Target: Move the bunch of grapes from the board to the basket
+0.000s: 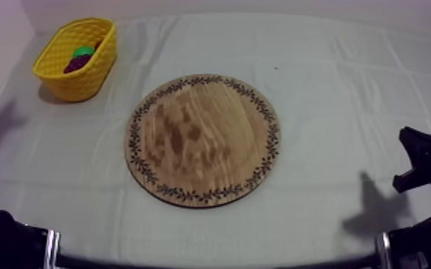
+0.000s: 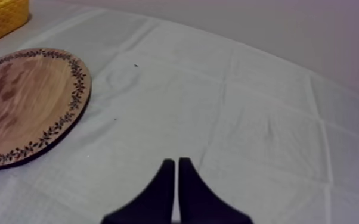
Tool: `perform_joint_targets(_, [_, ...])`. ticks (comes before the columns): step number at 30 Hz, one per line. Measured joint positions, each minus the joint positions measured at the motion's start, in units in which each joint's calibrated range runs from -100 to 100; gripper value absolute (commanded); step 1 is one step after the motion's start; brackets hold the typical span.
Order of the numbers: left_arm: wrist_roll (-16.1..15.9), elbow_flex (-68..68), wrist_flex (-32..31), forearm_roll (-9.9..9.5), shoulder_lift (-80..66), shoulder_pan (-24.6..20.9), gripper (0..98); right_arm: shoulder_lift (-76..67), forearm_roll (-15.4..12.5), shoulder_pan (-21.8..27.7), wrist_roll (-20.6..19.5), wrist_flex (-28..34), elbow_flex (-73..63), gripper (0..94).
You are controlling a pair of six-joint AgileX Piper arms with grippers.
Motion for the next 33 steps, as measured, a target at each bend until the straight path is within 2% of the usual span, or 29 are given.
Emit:
perform_joint_targets(6, [0.65,17.31,-7.65,-1.35,-17.73,1.77,0.1,0.00,0.00,0.00,0.00,0.00,0.00,0.4])
perform_joint_targets(11, [2.79,33.93,-13.77,-3.87,-33.06,3.08,0.0,0.00,0.00,0.00,0.00,0.00,0.00,0.4])
perform_joint_targets(14, [3.23,44.20,-17.54,-4.73,-41.42,3.49,0.0,0.00,0.00,0.00,0.00,0.00,0.00,0.4])
perform_joint_targets(20, [3.69,60.58,-23.27,-5.04,-55.50,3.91,0.0,0.00,0.00,0.00,0.00,0.00,0.00,0.4])
perform_joint_targets(25, [4.13,69.07,-21.13,-4.95,-63.11,3.77,0.0,0.00,0.00,0.00,0.00,0.00,0.00,0.4])
perform_joint_targets(33, [3.73,70.80,-17.79,-3.08,-67.12,3.77,0.0,0.00,0.00,0.00,0.00,0.00,0.00,0.4])
